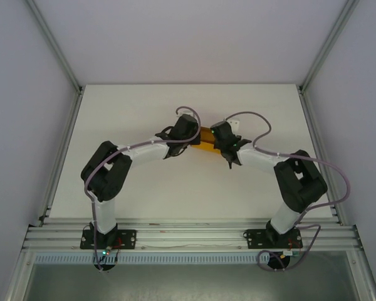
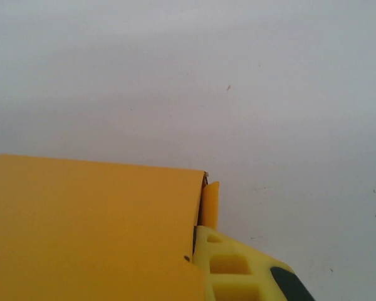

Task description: Assemble paper box

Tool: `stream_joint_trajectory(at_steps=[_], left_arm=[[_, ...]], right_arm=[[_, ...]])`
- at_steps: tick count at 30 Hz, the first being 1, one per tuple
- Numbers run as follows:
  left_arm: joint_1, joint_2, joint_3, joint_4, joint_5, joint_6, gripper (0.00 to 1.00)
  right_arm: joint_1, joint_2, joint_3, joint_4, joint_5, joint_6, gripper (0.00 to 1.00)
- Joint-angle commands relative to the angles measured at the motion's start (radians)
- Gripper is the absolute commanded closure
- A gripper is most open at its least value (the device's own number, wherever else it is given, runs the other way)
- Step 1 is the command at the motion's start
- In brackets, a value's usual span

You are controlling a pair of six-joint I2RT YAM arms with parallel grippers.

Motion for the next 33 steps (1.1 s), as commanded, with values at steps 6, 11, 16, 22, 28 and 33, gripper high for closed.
stream_joint_trajectory(at_steps=[6, 11, 16, 22, 28, 33], left_arm=[[-0.049, -0.107, -0.117, -0.148, 0.105, 0.005, 0.50], [-0.051, -0.196, -0.130, -0.175, 0.107, 0.001, 0.19], [-0.051, -0.278, -0.135, -0.248, 0.099, -0.008, 0.00], [-0.050, -0.345, -0.131, -0.347, 0.015, -0.021, 0.00], [-0.043, -0.357, 0.004, -0.467, -0.128, -0.020, 0.00], [0.045, -0.302, 0.090, -0.510, -0.113, -0.052, 0.00]], right_arm=[[0.075, -0.006, -0.144, 0.189, -0.029, -0.127, 1.00], [0.107, 0.013, -0.171, 0.208, 0.007, -0.177, 0.99], [0.128, 0.042, -0.185, 0.204, 0.020, -0.190, 1.00], [0.149, 0.041, -0.228, 0.244, 0.039, -0.215, 1.00], [0.153, 0.031, -0.251, 0.297, 0.006, -0.261, 1.00], [0.174, 0.044, -0.254, 0.331, 0.027, -0.299, 0.97]])
